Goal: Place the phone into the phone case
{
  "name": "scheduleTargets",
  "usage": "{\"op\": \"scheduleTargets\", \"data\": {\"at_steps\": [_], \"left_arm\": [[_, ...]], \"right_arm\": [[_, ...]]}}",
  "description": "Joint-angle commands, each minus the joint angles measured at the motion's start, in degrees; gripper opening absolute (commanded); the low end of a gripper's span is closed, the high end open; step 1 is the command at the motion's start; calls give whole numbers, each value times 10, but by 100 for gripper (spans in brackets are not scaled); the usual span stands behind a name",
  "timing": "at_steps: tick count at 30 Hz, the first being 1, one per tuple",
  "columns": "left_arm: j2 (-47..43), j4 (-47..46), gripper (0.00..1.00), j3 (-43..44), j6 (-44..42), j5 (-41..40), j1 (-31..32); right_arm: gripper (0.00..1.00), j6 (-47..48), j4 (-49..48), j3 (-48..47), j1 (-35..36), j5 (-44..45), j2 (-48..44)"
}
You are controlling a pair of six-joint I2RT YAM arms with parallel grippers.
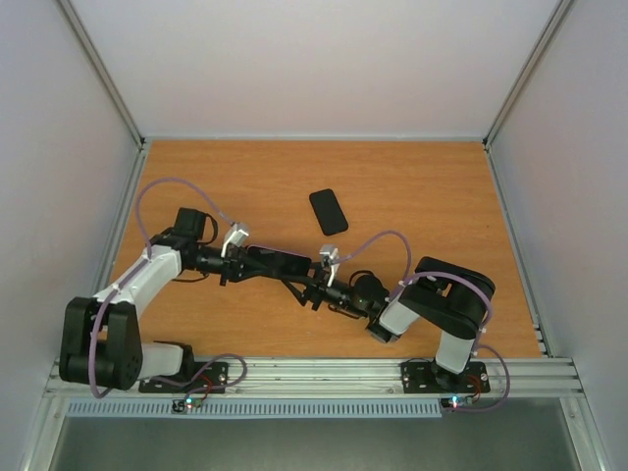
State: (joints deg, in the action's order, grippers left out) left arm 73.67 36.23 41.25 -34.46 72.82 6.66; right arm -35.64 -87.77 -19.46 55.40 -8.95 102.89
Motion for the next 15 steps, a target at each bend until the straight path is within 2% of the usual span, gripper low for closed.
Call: {"op": "scheduleTargets", "data": {"at_steps": [1,3,5,6,8,9,10,13,15], "left_arm": [[33,52,5,32,-43,91,-11],[58,158,4,59,-130,104,-12],[90,308,3,95,-260,114,-13],[113,395,3,113,-375,118,-14],[170,566,3,151,-550,125,-20],[201,647,3,163,-688,126,-24],[224,668,2,174,-725,129,-27],[257,670,1,190,-724,132,-31],[248,670,1,184,-724,132,-31]], "right_arm": [[56,18,-188,-26,2,-23,-8],[55,21,-187,-31,2,-28,-6],[53,24,-188,-35,1,-34,-6],[52,26,-188,-35,2,-35,-7],[50,27,-188,-35,1,-34,-10],[49,27,-188,-35,1,-35,-11],[47,27,-188,-36,1,-36,-12],[45,27,-188,-39,0,-37,-12],[45,29,-188,-39,-1,-35,-16]]}}
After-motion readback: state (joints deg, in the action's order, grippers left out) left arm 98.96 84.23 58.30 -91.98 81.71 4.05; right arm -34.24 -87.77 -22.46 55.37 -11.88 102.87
